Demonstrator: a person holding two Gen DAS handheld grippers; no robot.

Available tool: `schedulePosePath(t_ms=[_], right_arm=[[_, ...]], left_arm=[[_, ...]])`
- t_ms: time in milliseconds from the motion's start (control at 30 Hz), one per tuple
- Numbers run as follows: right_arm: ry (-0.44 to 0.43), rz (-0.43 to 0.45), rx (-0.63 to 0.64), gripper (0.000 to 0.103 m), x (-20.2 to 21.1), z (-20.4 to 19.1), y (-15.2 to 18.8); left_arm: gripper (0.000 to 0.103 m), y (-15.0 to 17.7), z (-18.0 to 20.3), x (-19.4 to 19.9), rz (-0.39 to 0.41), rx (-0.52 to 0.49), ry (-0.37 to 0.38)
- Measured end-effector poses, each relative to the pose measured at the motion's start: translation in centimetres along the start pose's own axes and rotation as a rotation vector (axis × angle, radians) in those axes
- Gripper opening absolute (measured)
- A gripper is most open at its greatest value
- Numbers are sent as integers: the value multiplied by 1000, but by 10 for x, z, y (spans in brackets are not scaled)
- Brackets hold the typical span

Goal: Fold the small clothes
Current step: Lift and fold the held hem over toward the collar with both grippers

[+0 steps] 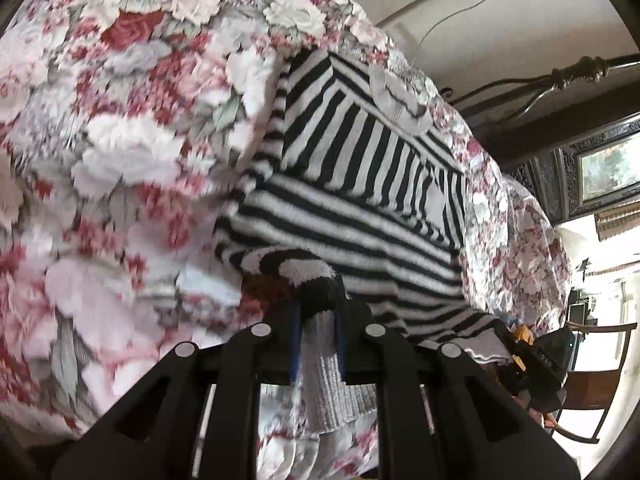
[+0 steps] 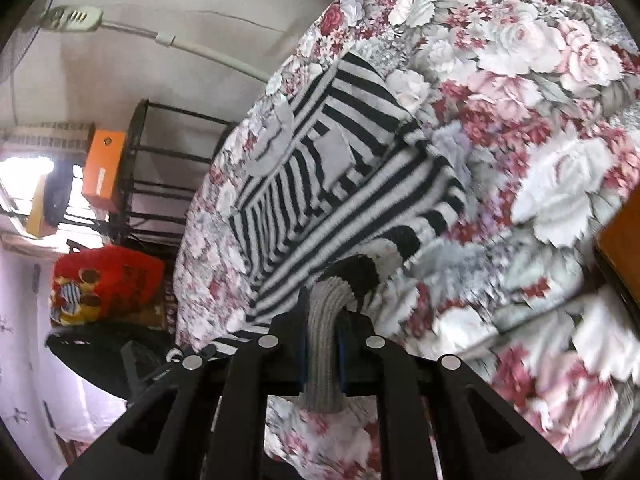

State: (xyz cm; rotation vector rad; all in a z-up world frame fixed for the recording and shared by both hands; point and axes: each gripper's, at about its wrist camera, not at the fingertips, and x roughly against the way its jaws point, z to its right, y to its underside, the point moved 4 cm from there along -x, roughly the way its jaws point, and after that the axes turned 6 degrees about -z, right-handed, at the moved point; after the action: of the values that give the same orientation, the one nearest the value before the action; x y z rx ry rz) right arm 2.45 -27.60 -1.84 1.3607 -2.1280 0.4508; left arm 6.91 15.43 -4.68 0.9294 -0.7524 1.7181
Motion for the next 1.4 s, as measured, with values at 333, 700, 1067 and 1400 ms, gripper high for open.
schedulePosePath(t_ms=[333, 700, 1067, 1400], right_arm=[[-13, 14, 1, 12, -15, -15, -44], [-20, 27, -29, 13, -41, -25, -89], [-7, 43, -24, 13, -64, -37, -128], [-13, 57, -44, 14, -85, -40, -168]], left_arm=[[12, -42, 17, -7, 45, 7, -15], [13, -83, 23, -16, 68, 47, 6], [12, -127, 38, -27, 111, 30, -32], [13, -170, 41, -42, 127, 88, 19]])
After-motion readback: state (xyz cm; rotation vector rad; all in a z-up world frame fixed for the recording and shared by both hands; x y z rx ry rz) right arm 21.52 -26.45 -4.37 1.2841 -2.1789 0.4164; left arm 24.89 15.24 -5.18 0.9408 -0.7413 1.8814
